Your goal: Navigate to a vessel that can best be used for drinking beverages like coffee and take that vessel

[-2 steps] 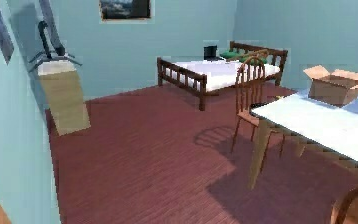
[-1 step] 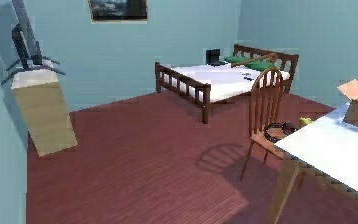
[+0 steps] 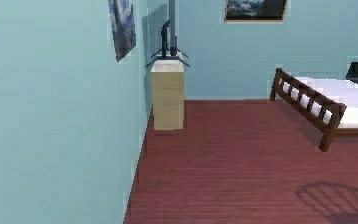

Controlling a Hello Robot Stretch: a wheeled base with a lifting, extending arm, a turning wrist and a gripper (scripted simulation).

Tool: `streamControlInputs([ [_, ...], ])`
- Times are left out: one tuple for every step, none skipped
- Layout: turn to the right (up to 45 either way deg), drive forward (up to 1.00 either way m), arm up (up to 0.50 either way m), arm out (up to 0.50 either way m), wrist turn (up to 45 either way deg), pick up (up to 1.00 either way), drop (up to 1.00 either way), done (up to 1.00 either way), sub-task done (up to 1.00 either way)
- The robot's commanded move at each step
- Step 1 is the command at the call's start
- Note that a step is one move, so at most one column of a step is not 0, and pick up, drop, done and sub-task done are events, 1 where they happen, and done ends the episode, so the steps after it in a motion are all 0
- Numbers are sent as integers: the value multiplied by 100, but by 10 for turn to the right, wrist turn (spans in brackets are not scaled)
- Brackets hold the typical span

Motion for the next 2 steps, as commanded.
streamControlInputs([
  [0, 100, 0, 0, 0, 0, 0, 0, 0],
  [0, 95, 0, 0, 0, 0, 0, 0, 0],
])
